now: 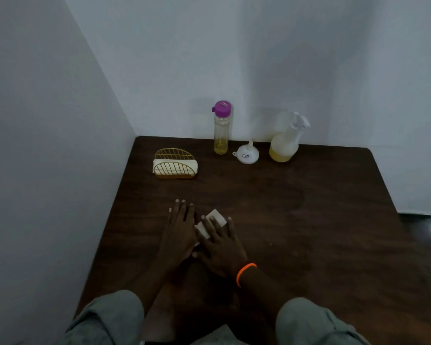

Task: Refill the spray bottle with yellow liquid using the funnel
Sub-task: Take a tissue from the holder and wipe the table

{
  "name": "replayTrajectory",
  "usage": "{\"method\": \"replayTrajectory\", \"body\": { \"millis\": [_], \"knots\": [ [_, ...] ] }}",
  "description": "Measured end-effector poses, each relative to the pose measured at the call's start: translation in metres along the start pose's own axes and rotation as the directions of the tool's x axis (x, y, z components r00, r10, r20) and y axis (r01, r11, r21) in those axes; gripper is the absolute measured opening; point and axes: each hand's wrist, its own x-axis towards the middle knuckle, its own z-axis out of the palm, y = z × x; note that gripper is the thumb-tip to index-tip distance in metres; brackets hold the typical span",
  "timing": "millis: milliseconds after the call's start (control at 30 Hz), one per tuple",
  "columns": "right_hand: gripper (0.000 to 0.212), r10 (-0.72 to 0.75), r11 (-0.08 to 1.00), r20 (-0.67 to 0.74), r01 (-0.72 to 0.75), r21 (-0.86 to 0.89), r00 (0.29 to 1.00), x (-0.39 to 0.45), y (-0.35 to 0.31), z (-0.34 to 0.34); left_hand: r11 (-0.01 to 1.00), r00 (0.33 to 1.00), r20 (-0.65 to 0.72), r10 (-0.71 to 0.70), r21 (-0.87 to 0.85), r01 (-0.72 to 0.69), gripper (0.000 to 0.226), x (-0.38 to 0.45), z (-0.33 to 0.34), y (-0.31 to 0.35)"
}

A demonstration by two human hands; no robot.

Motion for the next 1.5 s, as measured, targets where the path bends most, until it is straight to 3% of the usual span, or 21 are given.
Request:
{"method": "replayTrajectory", "body": {
  "millis": [67, 167, 333, 400, 533, 600, 800, 900, 1033, 1100, 1200, 1267, 1367, 1500],
  "knots": [
    [0.071, 0.053, 0.998, -0.018, -0.054, -0.025, 0.998, -0.014, 0.019, -0.008, 0.998, 1.000, -0.005, -0.014, -0.062, 0.013, 0.087, -0.002, 0.000, 0.001],
    [0.072, 0.299, 0.954, -0.019, -0.299, 0.006, 0.954, -0.040, 0.052, -0.015, 0.992, 0.997, -0.062, -0.036, -0.126, 0.028, 0.061, -0.003, 0.000, 0.011],
    [0.075, 0.665, 0.733, 0.035, -0.661, 0.160, 0.746, -0.099, 0.090, -0.015, 0.989, 0.995, -0.096, 0.016, -0.146, -0.030, 0.053, 0.001, 0.006, 0.022],
    [0.077, 0.722, 0.660, 0.087, -0.721, 0.211, 0.686, -0.112, 0.094, -0.015, 0.989, 0.995, -0.101, 0.018, -0.147, -0.033, 0.057, 0.002, 0.007, 0.023],
    [0.083, 0.770, 0.588, 0.086, -0.756, 0.288, 0.632, -0.100, 0.076, -0.015, 0.989, 0.994, -0.113, 0.006, -0.148, -0.023, 0.057, -0.007, 0.010, 0.019],
    [0.083, 0.746, 0.621, 0.071, -0.730, 0.285, 0.662, -0.086, 0.060, -0.014, 0.987, 0.991, -0.133, -0.013, -0.158, -0.009, 0.059, -0.014, 0.012, 0.015],
    [0.080, 0.532, 0.821, 0.038, -0.527, 0.222, 0.846, -0.037, -0.013, -0.002, 0.983, 0.995, -0.094, -0.042, -0.182, 0.024, 0.066, -0.038, 0.013, 0.003],
    [0.078, 0.260, 0.954, 0.008, -0.258, 0.150, 0.965, -0.033, -0.049, 0.010, 0.996, 0.999, -0.033, 0.020, -0.088, -0.023, 0.079, -0.044, 0.011, -0.002],
    [0.075, -0.008, 1.000, -0.023, 0.008, 0.012, 1.000, -0.051, -0.046, 0.022, 0.990, 0.998, -0.043, -0.041, -0.136, 0.035, 0.091, -0.049, 0.005, 0.001],
    [0.073, -0.015, 0.999, -0.038, 0.013, -0.034, 0.999, -0.062, -0.027, 0.017, 0.986, 0.998, -0.049, -0.031, -0.165, 0.023, 0.088, -0.051, 0.005, 0.005],
    [0.073, 0.152, 0.988, -0.014, -0.152, -0.019, 0.988, -0.078, 0.004, 0.004, 0.978, 0.998, -0.054, -0.014, -0.209, 0.003, 0.080, -0.051, 0.002, 0.013],
    [0.074, 0.339, 0.940, -0.006, -0.339, 0.027, 0.941, -0.094, 0.019, -0.001, 0.978, 0.997, -0.079, -0.007, -0.209, -0.009, 0.081, -0.048, 0.001, 0.022],
    [0.078, 0.620, 0.775, 0.015, -0.616, 0.142, 0.784, -0.126, 0.038, -0.001, 0.981, 0.993, -0.118, 0.008, -0.192, -0.031, 0.084, -0.042, 0.005, 0.033],
    [0.083, 0.788, 0.572, 0.085, -0.776, 0.265, 0.610, -0.157, 0.047, 0.001, 0.982, 0.990, -0.134, 0.040, -0.177, -0.064, 0.086, -0.039, 0.012, 0.040]
  ]
}}
